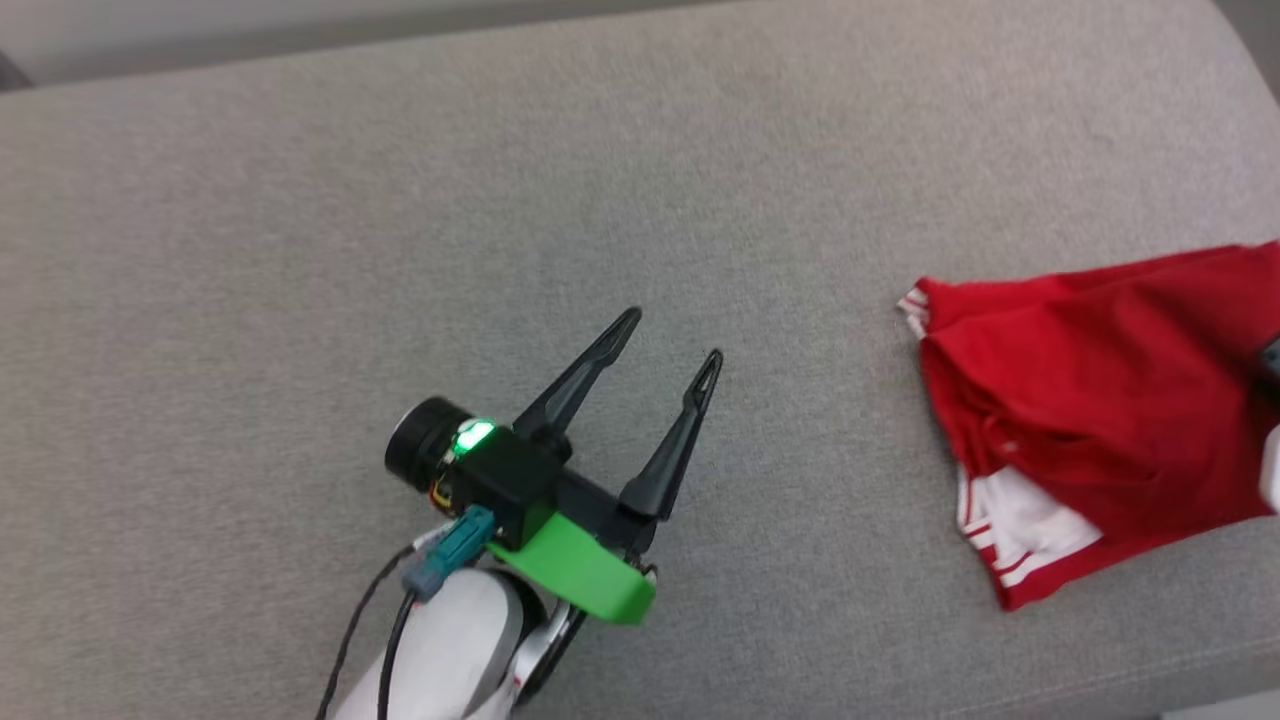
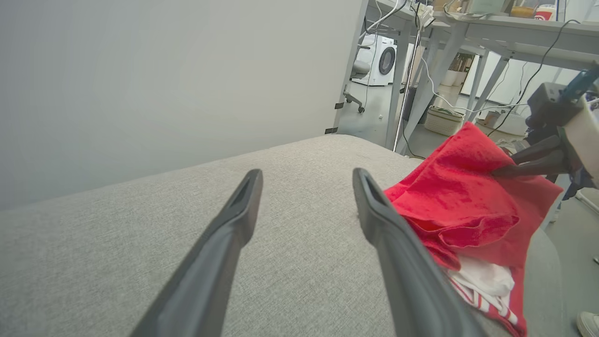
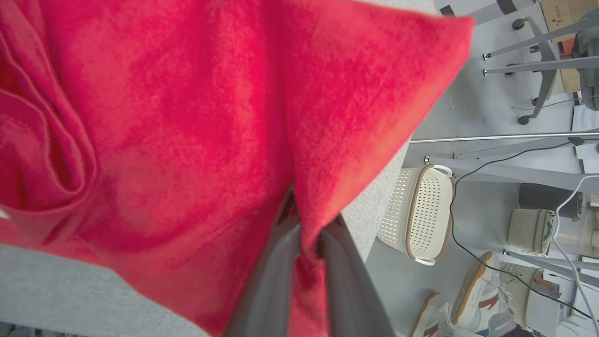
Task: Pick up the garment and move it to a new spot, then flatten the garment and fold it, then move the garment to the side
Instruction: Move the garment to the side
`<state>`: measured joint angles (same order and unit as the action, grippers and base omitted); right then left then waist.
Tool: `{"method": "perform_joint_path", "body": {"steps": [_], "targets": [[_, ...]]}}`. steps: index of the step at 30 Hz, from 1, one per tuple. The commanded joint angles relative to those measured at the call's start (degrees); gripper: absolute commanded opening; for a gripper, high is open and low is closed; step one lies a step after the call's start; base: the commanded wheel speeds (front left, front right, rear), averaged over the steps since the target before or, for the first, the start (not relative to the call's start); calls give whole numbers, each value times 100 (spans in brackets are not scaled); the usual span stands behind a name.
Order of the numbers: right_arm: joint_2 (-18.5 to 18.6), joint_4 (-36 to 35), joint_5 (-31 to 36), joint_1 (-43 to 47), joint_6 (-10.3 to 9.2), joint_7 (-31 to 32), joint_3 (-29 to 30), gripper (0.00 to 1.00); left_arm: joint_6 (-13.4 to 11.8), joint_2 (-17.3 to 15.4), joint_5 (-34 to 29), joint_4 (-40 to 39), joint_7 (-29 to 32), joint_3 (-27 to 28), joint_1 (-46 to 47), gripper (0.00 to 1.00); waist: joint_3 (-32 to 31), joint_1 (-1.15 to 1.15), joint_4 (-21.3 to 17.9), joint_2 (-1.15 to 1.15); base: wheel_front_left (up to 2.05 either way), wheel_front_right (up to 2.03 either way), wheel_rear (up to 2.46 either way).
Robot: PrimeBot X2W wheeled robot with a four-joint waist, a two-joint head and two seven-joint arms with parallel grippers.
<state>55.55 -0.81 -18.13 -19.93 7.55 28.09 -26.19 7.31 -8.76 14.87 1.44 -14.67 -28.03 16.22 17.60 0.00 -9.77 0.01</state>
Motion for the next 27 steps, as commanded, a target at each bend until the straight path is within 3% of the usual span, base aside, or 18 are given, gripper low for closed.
{"method": "perform_joint_path", "body": {"steps": [1, 9, 16, 25, 26, 27], "targets": [[-1, 201, 108, -174, -6, -161, 97, 0, 18, -86, -93, -19, -33, -72, 244, 100, 804, 0, -453, -1, 0, 0, 0], [-119, 1617, 628, -909, -6, -1059, 666, 0, 18, -289, -218, -236, -33, -258, 1021, 100, 1596, 0, -578, -1, 0, 0, 0], [-402, 2621, 1017, -1369, -6, -1536, 1276, 0, 17, -405, -265, -476, -31, -184, 1401, 100, 1922, 0, -491, -1, 0, 0, 0], [-741, 3281, 1460, -1727, -6, -1941, 1810, 0, -35, -474, -252, -688, -3, -147, 1479, 100, 2049, 0, -366, -1, 0, 0, 0], [-782, 3337, 1521, -1775, -6, -1987, 1873, 7, -41, -476, -246, -694, -3, -149, 1475, 100, 2042, 0, -353, -1, 0, 0, 0], [-816, 3385, 1571, -1799, -6, -2013, 1914, 50, -44, -476, -240, -692, -3, -153, 1471, 100, 2026, 0, -337, -1, 0, 0, 0]]}}
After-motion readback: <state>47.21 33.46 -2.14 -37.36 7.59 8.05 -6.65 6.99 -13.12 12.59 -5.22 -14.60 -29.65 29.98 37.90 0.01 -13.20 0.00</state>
